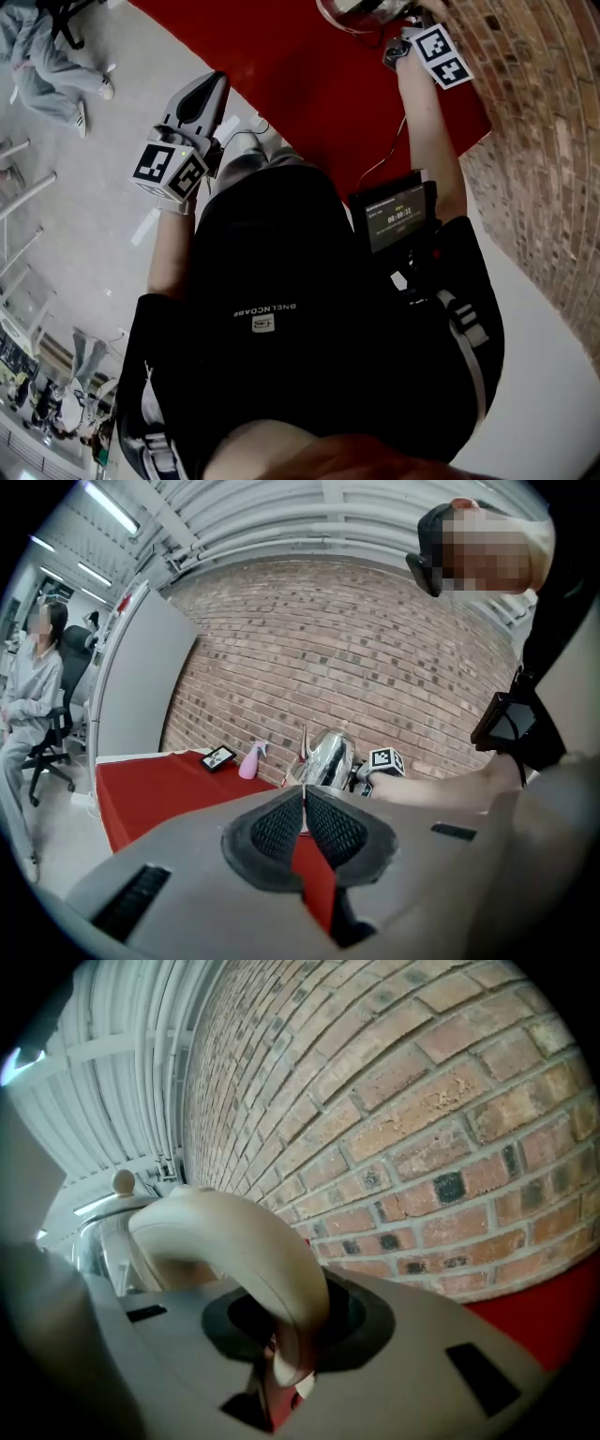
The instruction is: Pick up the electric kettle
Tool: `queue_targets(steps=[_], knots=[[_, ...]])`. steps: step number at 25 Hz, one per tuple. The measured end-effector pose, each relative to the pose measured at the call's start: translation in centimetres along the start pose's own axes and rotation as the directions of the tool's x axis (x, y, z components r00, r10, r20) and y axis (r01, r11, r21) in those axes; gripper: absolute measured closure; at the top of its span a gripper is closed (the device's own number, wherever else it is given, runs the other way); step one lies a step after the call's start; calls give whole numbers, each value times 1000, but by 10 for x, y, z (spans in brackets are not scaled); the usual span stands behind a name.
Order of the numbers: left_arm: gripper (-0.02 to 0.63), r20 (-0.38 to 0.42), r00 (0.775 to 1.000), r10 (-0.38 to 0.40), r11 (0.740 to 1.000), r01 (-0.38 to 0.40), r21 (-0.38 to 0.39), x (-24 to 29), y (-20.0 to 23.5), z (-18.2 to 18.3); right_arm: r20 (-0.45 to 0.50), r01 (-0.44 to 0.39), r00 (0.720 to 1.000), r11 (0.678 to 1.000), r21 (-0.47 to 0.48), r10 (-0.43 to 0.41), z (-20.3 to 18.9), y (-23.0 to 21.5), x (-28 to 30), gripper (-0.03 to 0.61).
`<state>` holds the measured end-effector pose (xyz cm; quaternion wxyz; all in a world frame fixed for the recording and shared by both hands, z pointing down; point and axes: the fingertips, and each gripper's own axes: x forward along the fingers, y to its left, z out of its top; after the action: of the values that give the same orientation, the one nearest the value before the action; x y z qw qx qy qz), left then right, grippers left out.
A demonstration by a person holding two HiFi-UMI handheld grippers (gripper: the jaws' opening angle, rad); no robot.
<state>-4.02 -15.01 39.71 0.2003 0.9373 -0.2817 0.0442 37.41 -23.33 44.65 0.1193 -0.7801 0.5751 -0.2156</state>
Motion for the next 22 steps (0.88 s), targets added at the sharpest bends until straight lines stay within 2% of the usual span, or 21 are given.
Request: queue_targets(steps=[11,22], knots=[[607,26,991,-128,991,127,46,18,-7,19,-1,-40,999,997,67,40,34,47,-69,495],[607,30,967,-253,965,249,85,31,-29,34,-3,-58,998,995,80,58,48,79,-140,495]])
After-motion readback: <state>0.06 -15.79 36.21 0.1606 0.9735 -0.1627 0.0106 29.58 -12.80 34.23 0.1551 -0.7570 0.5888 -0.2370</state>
